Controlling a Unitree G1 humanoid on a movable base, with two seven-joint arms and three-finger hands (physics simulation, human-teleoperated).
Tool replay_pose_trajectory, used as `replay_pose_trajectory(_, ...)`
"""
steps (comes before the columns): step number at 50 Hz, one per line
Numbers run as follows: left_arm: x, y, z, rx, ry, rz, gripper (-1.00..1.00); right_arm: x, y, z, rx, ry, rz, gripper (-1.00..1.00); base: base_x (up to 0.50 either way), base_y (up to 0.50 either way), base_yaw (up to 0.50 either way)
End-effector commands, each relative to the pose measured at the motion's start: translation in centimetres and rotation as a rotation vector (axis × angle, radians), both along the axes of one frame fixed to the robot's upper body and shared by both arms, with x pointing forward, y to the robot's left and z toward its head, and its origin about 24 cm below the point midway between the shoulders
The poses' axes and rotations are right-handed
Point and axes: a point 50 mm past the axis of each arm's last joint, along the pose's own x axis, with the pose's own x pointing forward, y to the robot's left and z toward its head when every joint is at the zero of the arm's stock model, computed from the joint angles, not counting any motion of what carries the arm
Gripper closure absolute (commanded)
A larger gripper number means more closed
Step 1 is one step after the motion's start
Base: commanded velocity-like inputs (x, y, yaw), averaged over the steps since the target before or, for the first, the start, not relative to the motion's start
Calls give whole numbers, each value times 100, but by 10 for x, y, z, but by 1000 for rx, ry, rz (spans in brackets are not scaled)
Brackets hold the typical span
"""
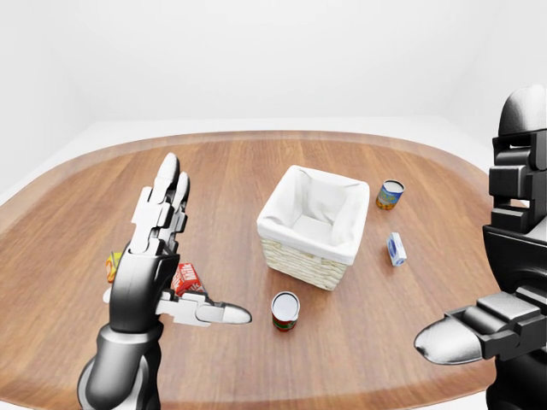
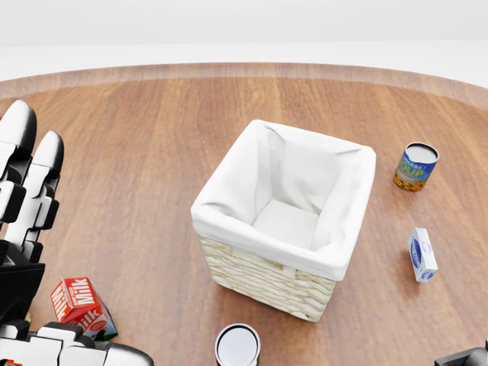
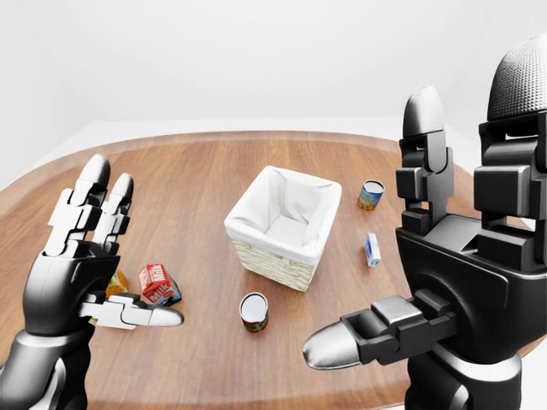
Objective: Pick the milk and place it in the basket.
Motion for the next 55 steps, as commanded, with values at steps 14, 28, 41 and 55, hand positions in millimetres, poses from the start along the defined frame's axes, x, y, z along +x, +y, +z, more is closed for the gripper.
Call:
replay_pose_trajectory(14, 9, 4, -3, -1, 10, 26, -100, 1, 2, -2, -6, 23, 21, -100, 19, 0, 0)
replay_pose_trajectory(28, 22, 16, -9, -1, 44, 72, -100, 1, 3, -3, -11, 28, 22, -100, 0, 0, 0)
replay_pose_trajectory(41, 33, 23, -23, 4, 113, 112, -100, 1, 2, -2, -5, 27, 21, -100, 0, 0, 0)
replay_pose_trajectory(55, 49, 33, -39, 5, 188, 170, -100, 0, 1, -1, 0, 18, 13, -100, 0, 0, 0)
